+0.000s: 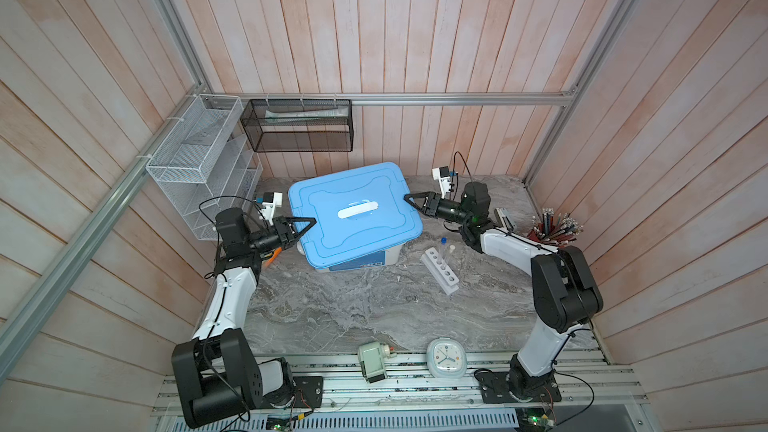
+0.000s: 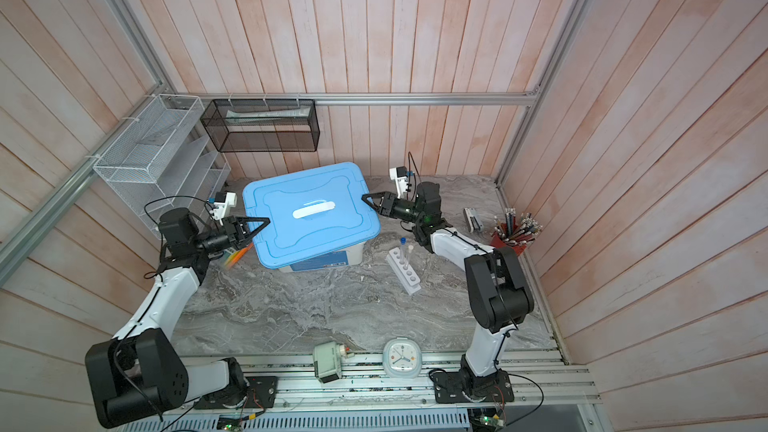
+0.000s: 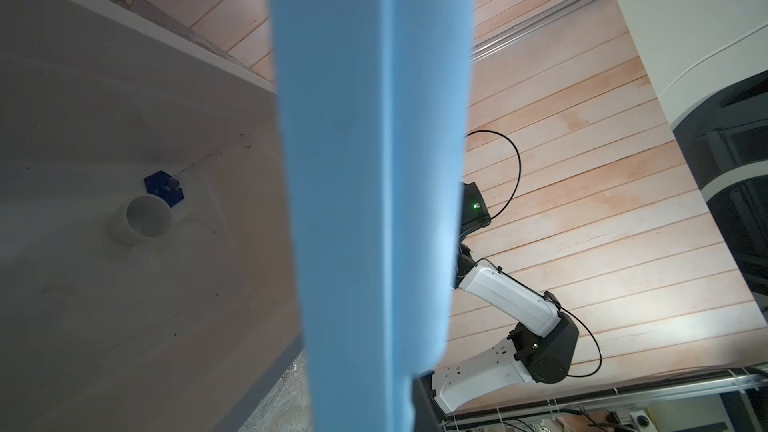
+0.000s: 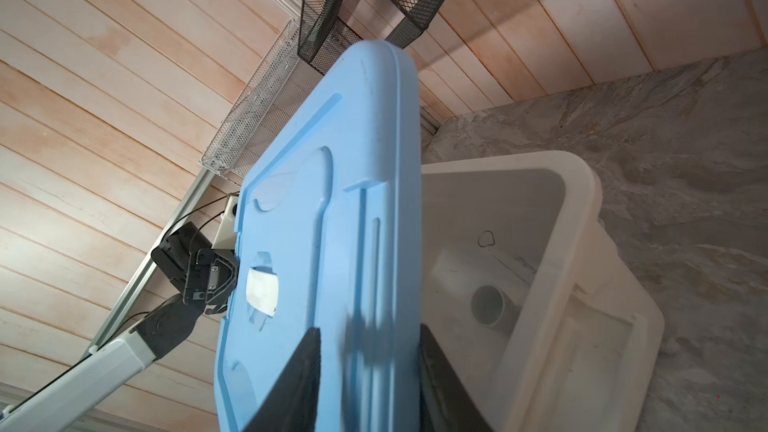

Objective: Organize the chemistry lab equipment

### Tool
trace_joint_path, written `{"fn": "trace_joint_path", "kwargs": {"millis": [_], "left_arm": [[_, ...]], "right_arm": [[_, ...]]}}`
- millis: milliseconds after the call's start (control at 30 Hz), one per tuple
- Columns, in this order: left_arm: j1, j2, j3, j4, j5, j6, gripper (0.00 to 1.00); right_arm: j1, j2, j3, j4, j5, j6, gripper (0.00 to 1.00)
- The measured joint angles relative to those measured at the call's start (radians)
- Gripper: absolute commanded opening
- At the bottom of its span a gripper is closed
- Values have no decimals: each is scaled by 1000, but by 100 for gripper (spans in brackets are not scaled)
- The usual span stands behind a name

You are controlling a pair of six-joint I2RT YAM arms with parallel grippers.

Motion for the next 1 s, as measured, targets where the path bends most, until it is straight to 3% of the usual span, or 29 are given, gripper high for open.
{"fn": "trace_joint_path", "kwargs": {"millis": [333,600,1000], "left_arm": [[29,86,34,-26,-60,51,25],[29,115,87,-113,-134,130,41],[27,126,146,-256,-211,219,47]], "right_arm": [[45,56,-4,69,13,71,37],[89,59,-4,109,-13,97,37],[97,59,-4,121,-21,107,36]]}}
